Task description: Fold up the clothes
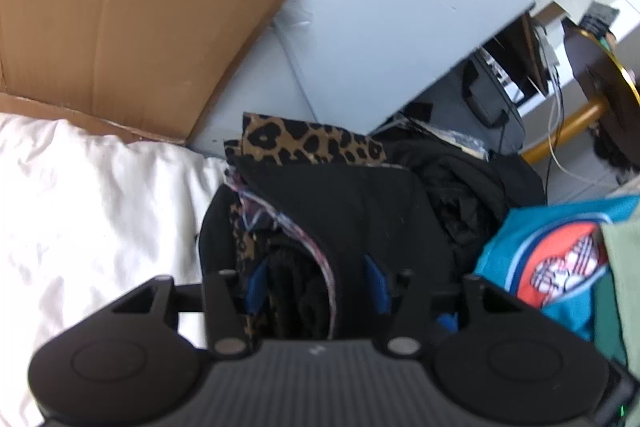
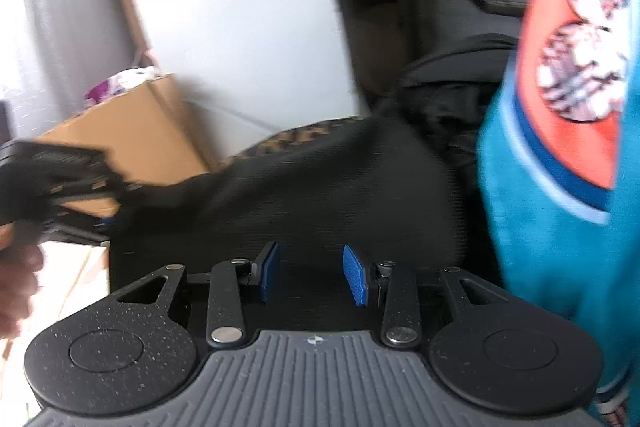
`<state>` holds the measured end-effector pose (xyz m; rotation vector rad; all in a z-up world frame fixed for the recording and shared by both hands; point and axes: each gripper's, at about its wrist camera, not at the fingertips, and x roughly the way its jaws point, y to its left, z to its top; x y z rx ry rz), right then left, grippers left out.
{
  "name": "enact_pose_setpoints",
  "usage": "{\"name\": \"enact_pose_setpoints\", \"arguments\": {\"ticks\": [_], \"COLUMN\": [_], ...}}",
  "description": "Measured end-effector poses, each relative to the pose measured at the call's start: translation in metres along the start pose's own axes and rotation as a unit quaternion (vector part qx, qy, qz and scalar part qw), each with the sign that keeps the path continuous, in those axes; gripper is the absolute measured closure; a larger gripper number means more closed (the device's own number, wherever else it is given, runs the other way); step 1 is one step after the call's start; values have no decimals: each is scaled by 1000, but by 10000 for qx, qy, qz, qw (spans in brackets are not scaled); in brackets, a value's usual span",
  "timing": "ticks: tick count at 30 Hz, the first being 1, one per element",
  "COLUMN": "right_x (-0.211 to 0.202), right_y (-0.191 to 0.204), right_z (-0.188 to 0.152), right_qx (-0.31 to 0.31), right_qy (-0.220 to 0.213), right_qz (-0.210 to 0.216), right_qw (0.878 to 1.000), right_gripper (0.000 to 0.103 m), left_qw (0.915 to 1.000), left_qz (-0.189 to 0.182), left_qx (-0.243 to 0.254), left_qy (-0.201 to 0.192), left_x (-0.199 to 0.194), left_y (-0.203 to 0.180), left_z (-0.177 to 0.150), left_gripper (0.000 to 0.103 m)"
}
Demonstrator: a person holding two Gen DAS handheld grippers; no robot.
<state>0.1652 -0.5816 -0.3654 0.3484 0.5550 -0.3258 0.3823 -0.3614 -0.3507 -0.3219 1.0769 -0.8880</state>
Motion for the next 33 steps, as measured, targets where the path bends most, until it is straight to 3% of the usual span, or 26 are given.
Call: {"name": "enact_pose_setpoints", "arguments": {"ticks": [5,8,10,17,20,26,29,33], "right_x": [9,10,9,21,27,40,45,45], "right_y": [21,29,32,46,52,65,69,71], "right_z": [-6,-8,-7,-7,-7,-8,-10,-10], "right_qx": [22,97,103,97,93,84,32,10], "right_qy": [144,128,92,137,181,270,269,276], "right_qz": [259,340,345,400,408,423,377,360], "right_qw": [9996,9993,9993,9991,9990,9987,9989,9990], "right_gripper": [61,61,61,61,61,61,61,60], "left_qw": [9982,9967,9970,9981,9966,9941,9893,9842], "left_qz": [-280,-442,-456,-227,-8,476,786,864], "left_qx": [-533,-676,-629,9,91,355,563,1047], "left_qy": [77,5,-65,-567,-816,-911,-1094,-1136], "left_x": [23,30,32,21,13,3,-7,-20], "left_y": [15,20,19,2,1,-3,-9,-25], "left_z": [12,16,20,45,57,65,60,45], "left_gripper": [52,70,83,94,94,90,84,83]}}
